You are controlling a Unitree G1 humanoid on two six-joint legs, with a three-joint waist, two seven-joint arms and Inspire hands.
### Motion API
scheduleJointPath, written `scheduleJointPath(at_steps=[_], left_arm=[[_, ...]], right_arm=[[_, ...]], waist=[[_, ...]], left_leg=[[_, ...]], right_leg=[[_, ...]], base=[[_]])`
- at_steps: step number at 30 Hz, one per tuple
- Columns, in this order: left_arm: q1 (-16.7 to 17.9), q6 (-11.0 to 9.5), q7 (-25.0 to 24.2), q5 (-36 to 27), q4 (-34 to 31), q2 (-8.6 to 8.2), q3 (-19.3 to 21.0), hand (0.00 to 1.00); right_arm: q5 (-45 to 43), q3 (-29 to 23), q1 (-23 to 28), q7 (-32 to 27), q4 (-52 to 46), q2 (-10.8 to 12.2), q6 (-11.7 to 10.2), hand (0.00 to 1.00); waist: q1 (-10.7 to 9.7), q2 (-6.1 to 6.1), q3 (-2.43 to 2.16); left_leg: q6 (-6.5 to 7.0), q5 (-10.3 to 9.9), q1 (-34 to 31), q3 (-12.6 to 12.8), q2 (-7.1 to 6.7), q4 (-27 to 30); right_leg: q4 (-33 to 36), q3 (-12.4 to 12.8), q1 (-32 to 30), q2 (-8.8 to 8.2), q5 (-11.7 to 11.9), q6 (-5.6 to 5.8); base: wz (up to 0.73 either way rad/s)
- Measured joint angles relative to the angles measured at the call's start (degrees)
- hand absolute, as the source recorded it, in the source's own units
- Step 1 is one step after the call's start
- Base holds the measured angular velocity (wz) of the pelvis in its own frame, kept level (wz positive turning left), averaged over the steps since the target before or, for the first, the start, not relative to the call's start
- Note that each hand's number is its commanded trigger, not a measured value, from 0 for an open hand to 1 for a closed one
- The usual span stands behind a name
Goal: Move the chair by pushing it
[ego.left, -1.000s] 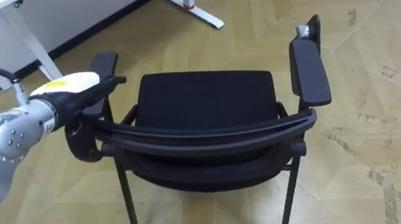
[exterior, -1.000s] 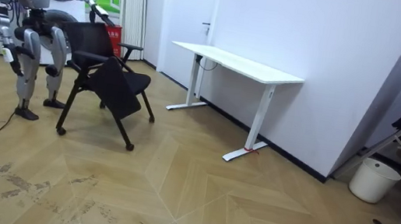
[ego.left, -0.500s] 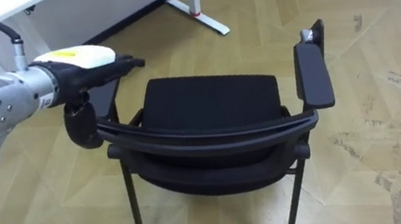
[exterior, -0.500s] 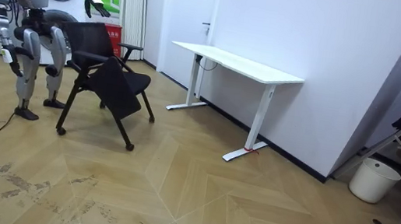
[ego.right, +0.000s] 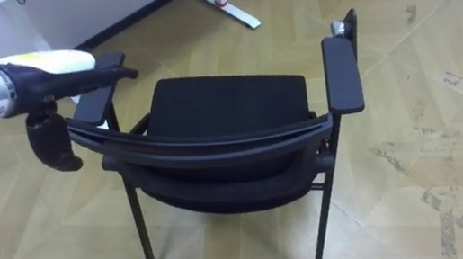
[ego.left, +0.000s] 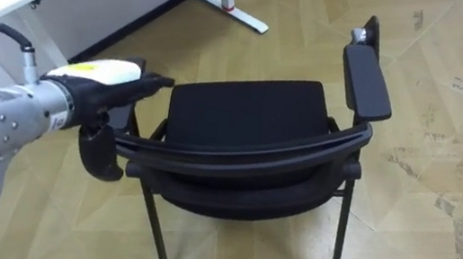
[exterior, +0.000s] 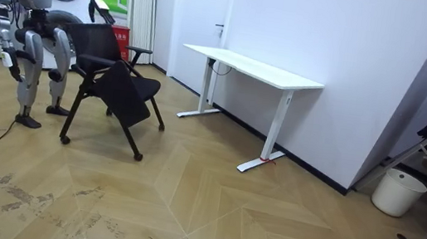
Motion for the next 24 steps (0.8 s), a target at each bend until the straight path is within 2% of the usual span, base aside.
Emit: scheduleJointPath(at_steps=[1,7,9,12,16,18,19,20,21,23,24], left_arm=[[0.18,0.08,0.00,0.03,0.42,-0.33,-0.13,0.00],[1.23,0.41,0.40,0.05,6.67,-5.07,-0.34,0.00],[1.42,0.32,2.78,0.68,7.97,-6.74,-0.56,0.00],[1.45,0.30,4.76,1.40,9.62,-7.90,-0.67,0.00],[1.38,-0.26,7.52,3.16,12.46,-9.46,-0.64,0.00],[0.83,-0.58,10.90,3.62,16.32,-12.13,-0.19,0.00],[0.67,-0.57,11.67,3.63,16.70,-12.52,-0.14,0.00],[0.52,-1.06,12.92,3.52,17.76,-12.76,-0.15,0.05],[0.57,-1.81,13.89,3.52,18.67,-12.99,-0.21,0.23],[0.59,-2.20,15.73,3.59,19.59,-13.35,-0.52,1.00],[0.69,-2.28,16.69,3.63,19.96,-13.54,-0.76,1.00]], right_arm=[[-0.02,0.08,0.04,0.04,-0.16,0.00,0.01,0.00],[-0.02,0.68,0.24,0.02,-0.76,0.01,0.10,0.00],[-0.15,0.67,-0.01,-0.27,-0.79,0.09,0.22,0.00],[-0.29,0.61,-0.10,-0.28,-1.20,0.08,1.05,0.00],[-0.50,0.41,-0.15,-0.32,-1.37,0.25,1.25,0.00],[-0.42,0.34,-0.04,-0.86,-1.40,0.50,1.25,0.00],[-0.37,0.34,0.02,-0.99,-1.40,0.51,1.24,0.00],[-0.21,0.35,0.22,-1.34,-1.40,0.48,1.25,0.00],[-0.25,0.38,0.39,-1.76,-1.40,0.45,1.29,0.00],[-0.29,0.38,0.39,-1.80,-1.61,0.42,1.30,0.00],[-0.31,0.37,0.38,-1.79,-1.84,0.43,1.29,0.00]], waist=[[-0.23,-0.05,0.03],[-1.10,-0.35,0.01],[-1.14,-0.79,-0.20],[-1.45,-1.59,-0.54],[-2.18,-2.54,-0.57],[-2.62,-2.89,-0.62],[-2.67,-2.93,-0.61],[-2.63,-2.95,-0.61],[-2.47,-2.94,-0.61],[-2.46,-2.98,-0.62],[-2.41,-3.02,-0.64]], left_leg=[[0.00,0.00,0.01,-0.08,-0.02,0.00],[0.01,0.01,0.05,-0.30,-0.08,0.05],[0.02,0.02,0.02,-0.30,-0.08,0.06],[0.02,0.02,0.20,-0.29,-0.07,0.14],[0.02,0.02,0.38,-0.18,-0.06,0.29],[0.03,0.02,0.43,-0.17,-0.05,0.43],[0.03,0.02,0.43,-0.12,-0.05,0.45],[0.03,0.02,0.60,0.14,-0.04,0.44],[0.03,0.02,0.91,0.34,-0.03,0.36],[0.04,0.03,1.26,0.53,-0.03,0.22],[0.07,0.05,1.33,0.56,-0.04,0.24]], right_leg=[[0.00,-0.05,0.04,0.00,0.00,0.00],[-0.01,-0.13,-0.13,-0.01,-0.01,0.01],[-0.01,-0.04,-0.19,0.00,-0.04,0.04],[-0.11,0.01,0.01,0.00,-0.05,0.05],[-0.13,0.14,0.22,0.01,-0.05,0.05],[-0.12,0.10,0.36,0.02,-0.05,0.05],[-0.11,0.10,0.36,0.02,-0.05,0.05],[-0.07,0.12,0.46,0.02,-0.06,0.06],[-0.04,0.32,0.64,0.02,-0.11,0.08],[-0.04,0.96,0.80,0.06,-0.19,0.10],[-0.06,1.28,0.84,0.09,-0.19,0.10]], base=[[0.05],[0.01],[0.00],[0.00],[0.00],[0.00],[0.00],[-0.04],[-0.06],[-0.07],[-0.05]])
